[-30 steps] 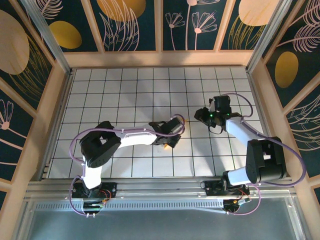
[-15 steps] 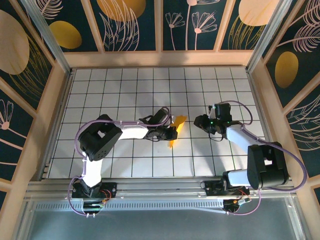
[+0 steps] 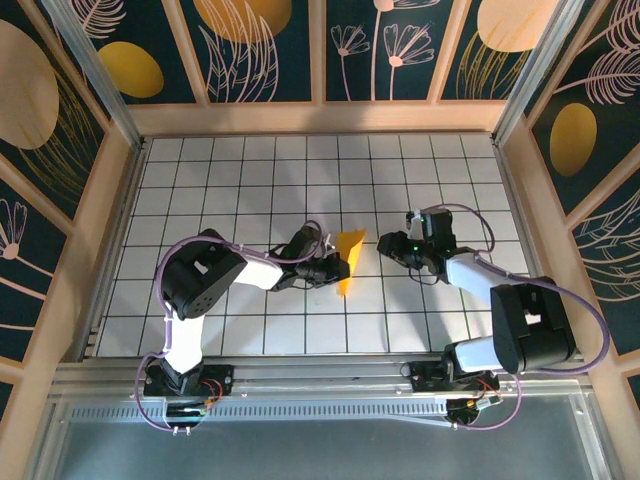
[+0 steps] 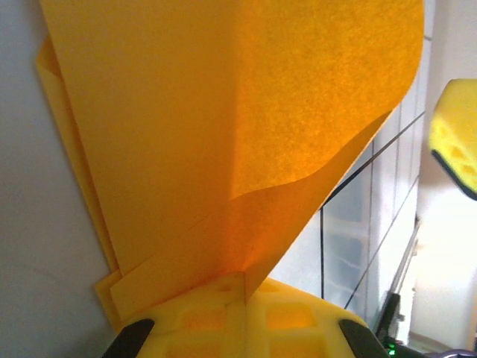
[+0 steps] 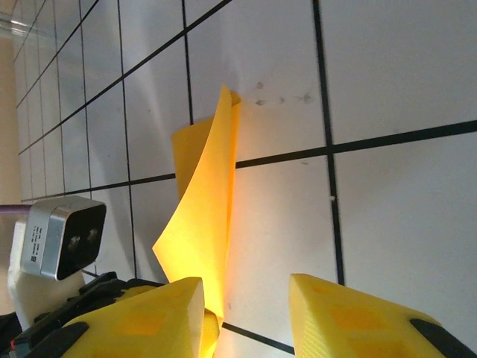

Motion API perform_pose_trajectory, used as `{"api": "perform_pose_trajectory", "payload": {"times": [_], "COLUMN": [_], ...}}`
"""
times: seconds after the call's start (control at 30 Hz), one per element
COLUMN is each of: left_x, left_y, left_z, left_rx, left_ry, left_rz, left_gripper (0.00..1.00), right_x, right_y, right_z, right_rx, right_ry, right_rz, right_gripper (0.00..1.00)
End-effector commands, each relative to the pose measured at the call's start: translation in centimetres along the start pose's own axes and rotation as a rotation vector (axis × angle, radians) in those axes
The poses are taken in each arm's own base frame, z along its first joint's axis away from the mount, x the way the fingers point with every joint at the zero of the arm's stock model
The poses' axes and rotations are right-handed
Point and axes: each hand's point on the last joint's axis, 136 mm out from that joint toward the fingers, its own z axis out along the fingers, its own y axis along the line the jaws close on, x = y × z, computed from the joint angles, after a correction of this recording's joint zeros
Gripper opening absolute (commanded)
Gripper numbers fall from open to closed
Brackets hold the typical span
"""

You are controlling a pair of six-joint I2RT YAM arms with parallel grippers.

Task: Fold a paper plane with a square sheet of paper (fold left side to right side)
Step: Fold the wing for the fifth time at the center of the table.

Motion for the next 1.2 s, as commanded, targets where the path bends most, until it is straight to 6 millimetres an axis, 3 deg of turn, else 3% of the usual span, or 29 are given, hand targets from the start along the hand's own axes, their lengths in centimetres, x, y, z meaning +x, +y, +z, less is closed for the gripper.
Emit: {"api": "perform_pose_trajectory", "payload": {"times": [0.0, 0.33, 0.6, 1.17], "left_x": [-1.0, -1.4, -1.1, -0.4], "left_y": [-3.1, -3.3, -2.7, -1.2], "left_z": [-1.2, -2.8, -2.4, -1.7], "left_rx": [0.135, 0.228, 0.231, 0.224], "left_ry": [-0.041, -0.081, -0.064, -0.042], "left_rz": [0.000, -0.055, -0.080, -0.145], "left_gripper": [0.00, 0.00, 0.00, 0.00], "right_x": [0.0, 0.5, 0.5, 1.0], "right_y": [1.1, 3.0, 4.0, 3.6], "right_z": [0.9, 2.9, 4.4, 6.9], "right_rx": [-0.054, -0.102, -0.119, -0.073], "right_ry": [-0.001, 0.016, 0.029, 0.062], "right_rz": [-0.006, -0.026, -0.036, -0.029], "right_gripper": [0.36, 0.38, 0.41, 0.42]}}
